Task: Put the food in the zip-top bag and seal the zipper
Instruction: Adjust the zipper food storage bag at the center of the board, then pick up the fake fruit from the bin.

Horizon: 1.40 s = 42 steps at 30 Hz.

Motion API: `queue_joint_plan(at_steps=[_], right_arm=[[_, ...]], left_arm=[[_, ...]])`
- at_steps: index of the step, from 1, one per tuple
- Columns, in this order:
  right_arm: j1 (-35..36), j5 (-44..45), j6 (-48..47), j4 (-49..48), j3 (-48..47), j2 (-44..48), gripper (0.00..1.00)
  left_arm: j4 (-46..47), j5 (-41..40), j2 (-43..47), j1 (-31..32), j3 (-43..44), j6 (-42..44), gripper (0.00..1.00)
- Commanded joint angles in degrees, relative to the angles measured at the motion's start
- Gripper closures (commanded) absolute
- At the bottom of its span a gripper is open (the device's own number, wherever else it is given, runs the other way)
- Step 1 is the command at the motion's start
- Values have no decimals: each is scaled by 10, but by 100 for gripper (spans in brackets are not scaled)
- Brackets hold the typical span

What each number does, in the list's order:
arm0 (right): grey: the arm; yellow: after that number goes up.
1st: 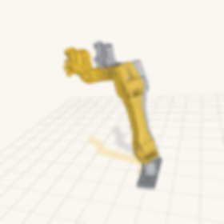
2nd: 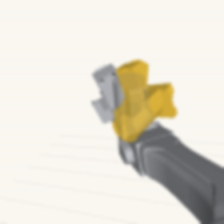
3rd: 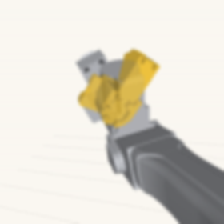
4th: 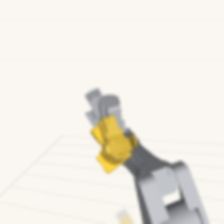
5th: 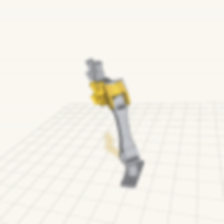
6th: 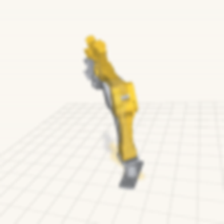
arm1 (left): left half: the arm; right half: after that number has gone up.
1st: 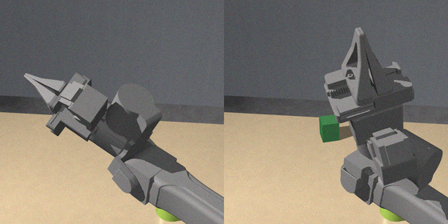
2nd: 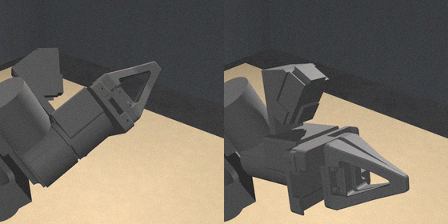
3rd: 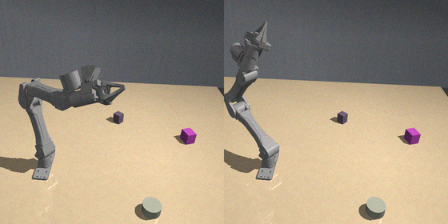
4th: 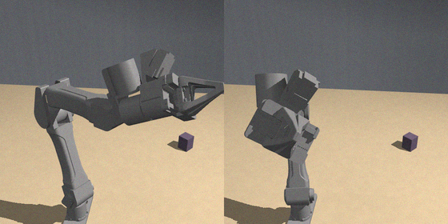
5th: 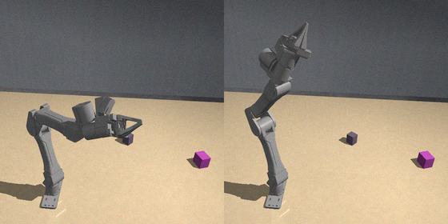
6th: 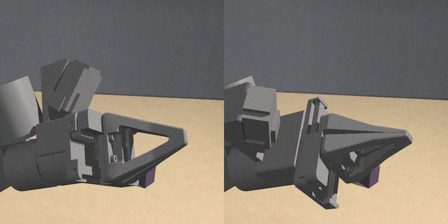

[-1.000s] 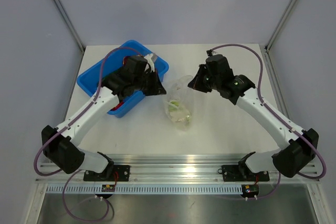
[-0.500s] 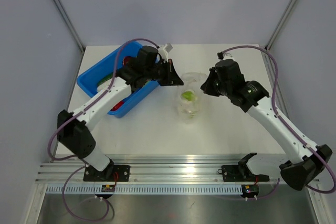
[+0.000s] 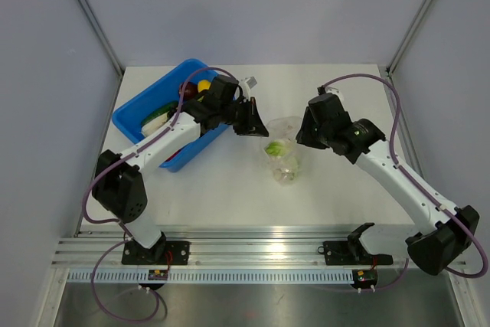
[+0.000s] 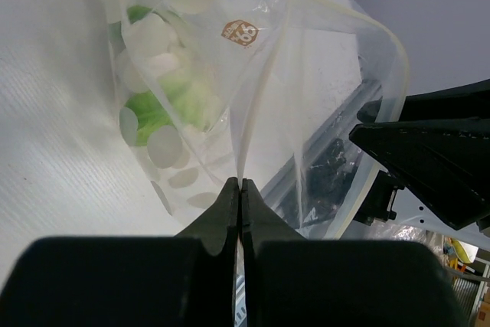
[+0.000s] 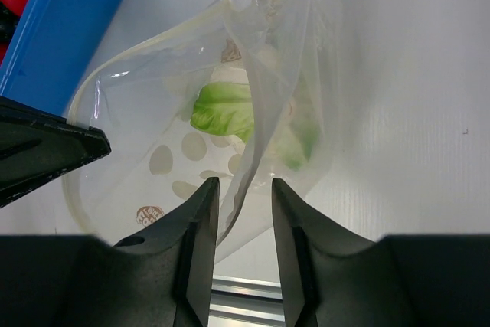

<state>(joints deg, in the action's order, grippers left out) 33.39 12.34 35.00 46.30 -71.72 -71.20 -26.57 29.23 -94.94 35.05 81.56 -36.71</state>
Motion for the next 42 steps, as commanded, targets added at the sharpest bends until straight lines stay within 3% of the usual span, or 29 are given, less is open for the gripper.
queue_joint_plan(at_steps=[1,5,6,7,9,15,16,17,19,25,29,32,37,42], right_arm=[[2,2,25,8,-20,19,59],[2,-15,49,4,-4,27,66],[2,-20,57,-1,-1,30,71],[2,-22,61,-9,9,32,87],[2,-21,69,-17,16,43,100],[2,-16,42,-38,-10,69,100],[2,-21,38,-38,-17,67,100],[2,-22,36,-38,-22,63,100],[2,-31,35,-50,-26,54,100],[2,-54,49,-80,-14,35,100],[2,-56,51,-83,-6,40,100],[2,-63,52,-85,-4,40,100],[2,-73,51,-87,-3,41,100],[2,-78,45,-85,-6,38,100]], left_arm=[[35,23,27,5,4,-9,100],[35,23,26,7,5,-9,100],[35,23,25,7,6,-8,100],[35,23,25,7,6,-7,100],[31,22,26,7,6,-5,100],[-12,-8,39,7,25,44,98],[-23,-8,34,6,46,53,65],[-50,-4,29,6,62,64,46],[-84,-7,20,6,103,89,30],[-137,-36,23,-41,162,122,28],[-151,-21,48,-99,162,138,1],[-161,-47,52,-143,161,137,1],[-211,-229,6,-186,173,134,5],[-184,-265,-60,-229,185,103,14]])
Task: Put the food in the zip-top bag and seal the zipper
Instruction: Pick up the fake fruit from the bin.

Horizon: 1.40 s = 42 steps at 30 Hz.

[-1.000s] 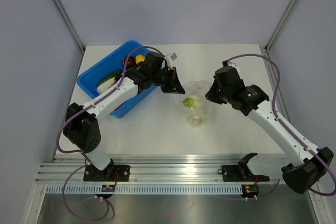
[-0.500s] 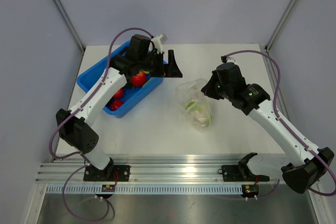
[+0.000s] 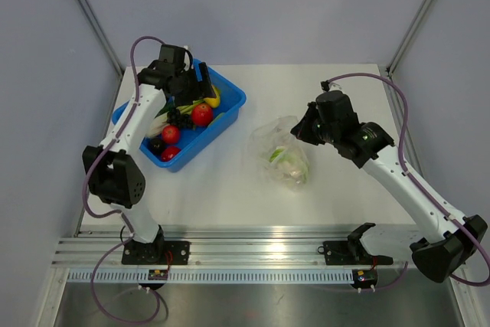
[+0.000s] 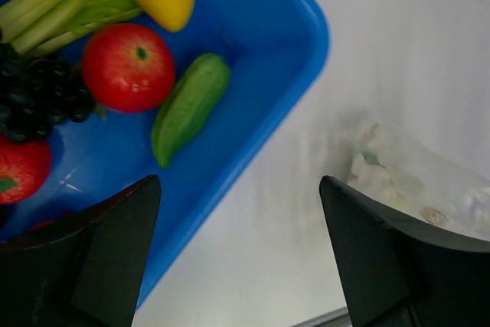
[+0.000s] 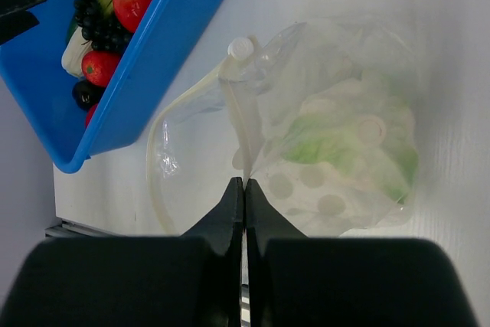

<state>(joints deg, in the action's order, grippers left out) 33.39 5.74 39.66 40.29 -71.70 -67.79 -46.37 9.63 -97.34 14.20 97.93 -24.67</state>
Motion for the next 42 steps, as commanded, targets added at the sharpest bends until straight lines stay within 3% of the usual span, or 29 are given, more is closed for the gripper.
queue_joint_plan(at_steps=[1,4,15,23,33,37,38,41,42], right_arm=[[2,-11,-1,-24,-7,0,100],[2,-12,-3,-23,-8,-2,100],[2,-12,-12,-7,-34,-28,100],[2,-9,-8,1,-34,-32,100],[2,-17,-8,-7,-22,-38,100],[2,-18,-8,-7,-19,-38,100],[2,-17,-8,-8,-18,-38,100],[2,-20,-6,-12,-16,-38,100],[2,-22,-5,-13,-16,-38,100]], left_arm=[[23,-78,-58,-26,23,-26,16],[45,-89,-99,-38,51,-51,21],[58,-30,-317,-54,256,-59,15],[101,-24,-366,-54,269,-75,11],[146,-43,-394,-54,266,-76,14],[150,-48,-391,-53,261,-68,30],[154,-51,-382,-53,252,-66,40],[157,-62,-367,-52,242,-55,54],[151,-64,-365,-52,242,-52,63]])
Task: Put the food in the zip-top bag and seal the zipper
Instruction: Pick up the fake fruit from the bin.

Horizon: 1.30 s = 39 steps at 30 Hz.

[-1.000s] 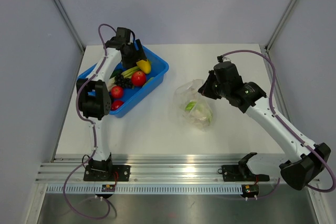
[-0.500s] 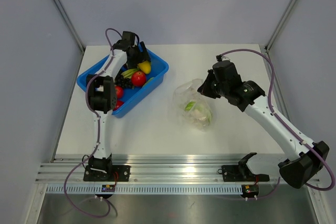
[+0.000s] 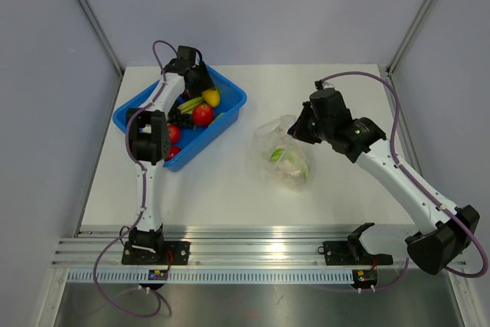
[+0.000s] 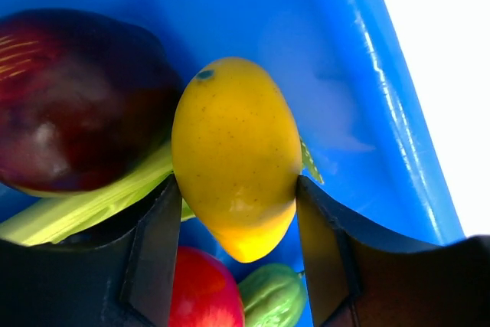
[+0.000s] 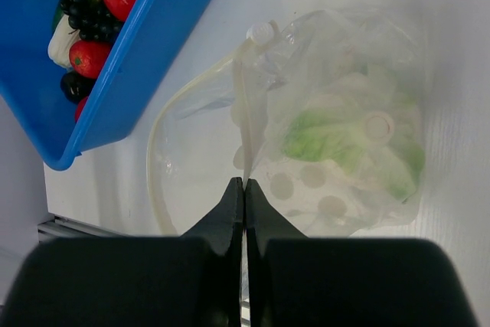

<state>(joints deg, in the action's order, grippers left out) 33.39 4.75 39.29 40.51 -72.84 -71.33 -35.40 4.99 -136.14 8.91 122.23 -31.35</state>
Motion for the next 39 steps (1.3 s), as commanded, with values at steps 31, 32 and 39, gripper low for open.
queue_joint_plan(at_steps=[31,32,39], right_arm=[[3,-43,13,-54,21,3,100],[3,-45,13,-56,20,1,100],[3,-59,14,-69,14,-10,100]], left_arm=[[75,97,467,39,-325,93,100],[71,105,476,45,-329,95,100],[66,114,554,174,-369,68,100]])
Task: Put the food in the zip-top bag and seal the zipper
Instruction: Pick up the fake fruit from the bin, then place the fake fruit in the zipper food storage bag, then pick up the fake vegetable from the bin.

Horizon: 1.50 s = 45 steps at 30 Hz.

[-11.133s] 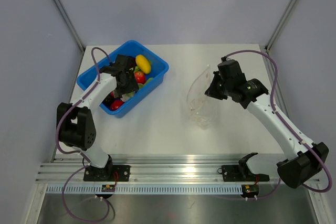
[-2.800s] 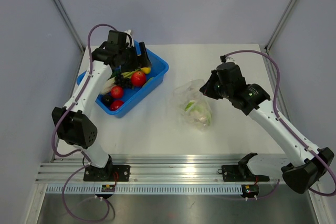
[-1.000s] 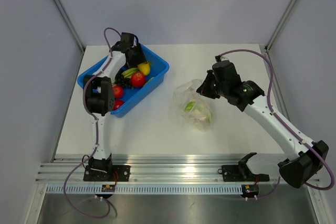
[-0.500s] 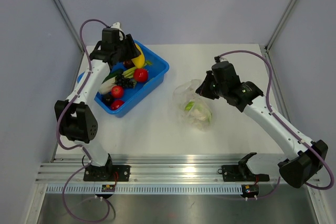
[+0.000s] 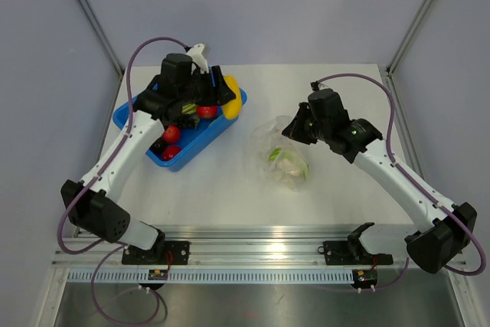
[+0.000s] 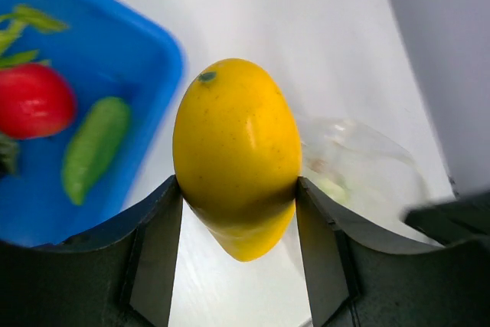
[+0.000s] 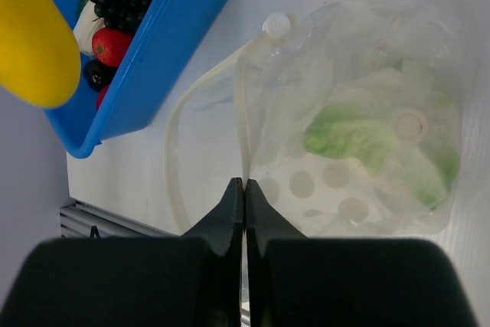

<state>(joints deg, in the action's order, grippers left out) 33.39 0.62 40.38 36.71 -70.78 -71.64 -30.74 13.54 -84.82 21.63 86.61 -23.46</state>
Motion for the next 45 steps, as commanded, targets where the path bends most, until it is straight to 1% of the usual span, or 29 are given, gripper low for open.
queue_joint_plan(at_steps=[1,5,8,12,14,17,19,20,21,22,24,25,26,28,29,30,32,34,37,38,39,40,41,42,45], right_arm=[[3,-19,4,-31,-8,-8,100],[3,-18,7,-31,-7,-7,100],[3,-16,8,-29,-8,-4,100],[3,-13,10,-23,-8,4,100],[3,-10,14,-22,-4,14,100],[3,-10,16,-23,3,24,100],[3,6,17,-24,6,28,100],[3,6,17,-23,6,27,100],[3,6,17,-22,5,28,100],[3,7,17,-21,5,28,100],[3,13,17,-16,4,30,100],[3,17,17,-14,3,32,100],[3,20,16,-10,3,33,100],[3,26,15,-10,5,37,100],[3,27,13,-9,7,36,100],[3,28,13,-9,8,36,100],[3,29,14,-8,13,37,100],[3,26,16,-13,15,40,100],[3,21,17,-14,16,43,100],[3,22,17,-11,14,43,100],[3,23,17,-11,14,46,100],[3,25,17,-10,16,49,100],[3,26,17,-9,17,51,100],[3,27,17,-10,20,55,100],[3,24,17,-8,21,55,100]], left_arm=[[41,38,56,59,-22,-19,100],[97,65,69,106,-62,-76,100],[106,47,57,161,-75,-93,100],[125,46,40,178,-107,-106,100],[127,48,29,179,-110,-108,100],[108,61,-12,191,-90,-105,100],[85,45,-37,202,-73,-98,100],[78,44,-43,210,-69,-96,95],[72,44,-47,212,-65,-96,81],[59,42,-48,213,-61,-94,62],[39,33,-45,218,-47,-71,37],[-2,11,-45,220,-36,-61,25],[-21,1,-43,221,-11,-42,10],[-69,-16,-36,221,9,-26,7],[-79,-17,-23,221,28,-12,7],[-90,-19,-16,221,36,-6,8],[-113,-26,6,220,51,10,13],[-156,-47,8,214,89,40,15],[-192,-59,8,165,110,64,16],[-197,-55,8,121,108,62,16],[-201,-41,7,95,102,60,17],[-200,-40,7,48,94,56,17],[-198,-52,6,30,88,52,17],[-202,-111,-8,16,83,49,16],[-247,-207,-52,-29,95,31,16]])
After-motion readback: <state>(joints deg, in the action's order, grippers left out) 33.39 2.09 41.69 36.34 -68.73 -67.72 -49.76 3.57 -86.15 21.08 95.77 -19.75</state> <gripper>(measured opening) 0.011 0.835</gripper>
